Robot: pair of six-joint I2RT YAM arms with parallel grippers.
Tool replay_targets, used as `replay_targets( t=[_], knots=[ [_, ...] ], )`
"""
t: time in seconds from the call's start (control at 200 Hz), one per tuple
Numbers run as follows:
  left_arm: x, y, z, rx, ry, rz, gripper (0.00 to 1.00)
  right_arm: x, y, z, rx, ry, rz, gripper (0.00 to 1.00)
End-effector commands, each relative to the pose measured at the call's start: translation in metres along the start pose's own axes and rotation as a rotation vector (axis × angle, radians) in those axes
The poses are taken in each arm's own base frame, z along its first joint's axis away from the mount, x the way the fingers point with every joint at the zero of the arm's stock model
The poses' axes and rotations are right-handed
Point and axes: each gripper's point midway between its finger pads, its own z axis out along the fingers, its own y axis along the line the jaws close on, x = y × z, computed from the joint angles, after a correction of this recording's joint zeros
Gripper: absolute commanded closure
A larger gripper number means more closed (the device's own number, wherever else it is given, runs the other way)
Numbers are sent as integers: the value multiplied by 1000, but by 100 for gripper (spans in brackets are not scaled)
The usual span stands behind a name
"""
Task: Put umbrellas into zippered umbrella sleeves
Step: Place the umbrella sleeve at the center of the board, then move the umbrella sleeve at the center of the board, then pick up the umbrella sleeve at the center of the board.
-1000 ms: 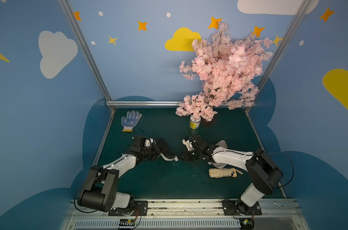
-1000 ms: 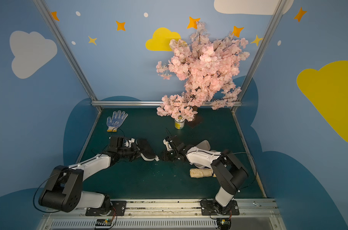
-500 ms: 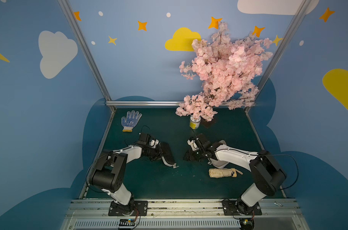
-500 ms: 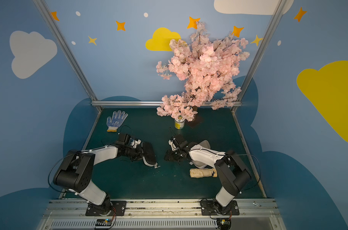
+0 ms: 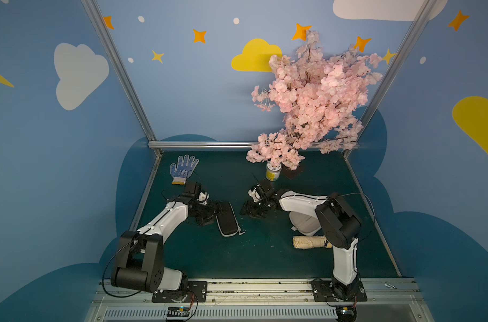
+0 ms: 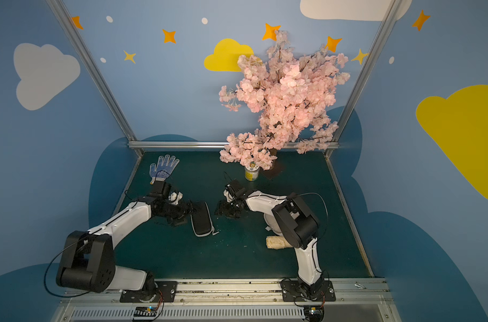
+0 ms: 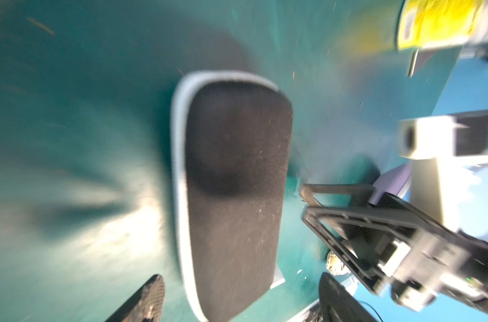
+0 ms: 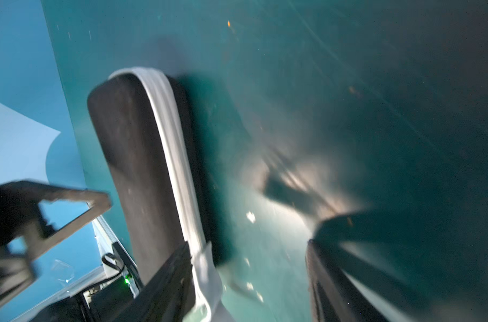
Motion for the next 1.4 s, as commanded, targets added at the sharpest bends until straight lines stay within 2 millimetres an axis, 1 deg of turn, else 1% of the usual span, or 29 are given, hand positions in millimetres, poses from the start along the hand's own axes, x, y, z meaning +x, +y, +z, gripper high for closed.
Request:
replay_targets(
  t=[0.0,0.055,0.09,0.115,0.225,0.33,0.405,0.445,0.496,0.556,0.621,0.686,0.741,0.831,0.946,1.051,1.156,1.241,1.246,1.306,1.356,1.397],
  knots=[
    [0,23,-27,-141,-52,-5,13,6,15,20,-57,61,35,35],
    [-3,26,-39,-167,-95,-3,13,9,22,29,-67,74,36,35],
    [-4,24,-46,-166,-118,4,13,10,28,34,-75,79,29,35],
    [-7,27,-52,-188,-152,10,14,11,32,37,-77,83,26,35],
    [-11,18,-71,-171,-232,50,14,16,53,51,-99,92,14,35],
    [-11,9,-87,-154,-272,66,15,21,73,62,-120,104,-1,36],
    [-10,4,-96,-145,-295,72,15,24,87,67,-143,124,-19,37],
    [-10,2,-100,-138,-306,75,15,24,92,66,-147,134,-27,37],
    [-9,-1,-103,-127,-314,79,15,23,96,59,-159,139,-35,38],
    [-9,-4,-106,-117,-318,83,15,20,103,43,-182,131,-47,38],
    [-9,-11,-109,-103,-318,94,16,19,108,17,-185,113,-79,38],
    [-9,-20,-110,-92,-320,127,16,19,103,-13,-135,72,-123,37],
    [-8,-29,-108,-90,-323,166,15,21,89,-39,-71,36,-149,36],
    [-4,-48,-95,-80,-322,246,15,27,51,-79,77,-24,-156,35],
    [8,-80,-67,-57,-320,382,14,47,-15,-132,261,-79,-74,35],
    [22,-113,-38,-10,-309,496,14,60,-77,-191,440,-208,88,34],
    [37,-143,-14,19,-298,614,14,67,-128,-237,573,-364,150,30],
    [48,-165,3,39,-283,697,14,72,-164,-269,619,-448,281,25],
    [49,-166,4,40,-281,701,14,73,-169,-273,626,-455,297,25],
    [57,-177,14,54,-264,733,14,77,-193,-290,667,-495,385,21],
    [64,-184,22,67,-242,753,14,79,-209,-299,673,-519,455,19],
    [68,-188,27,75,-232,761,14,80,-219,-303,663,-530,506,18]
  ],
)
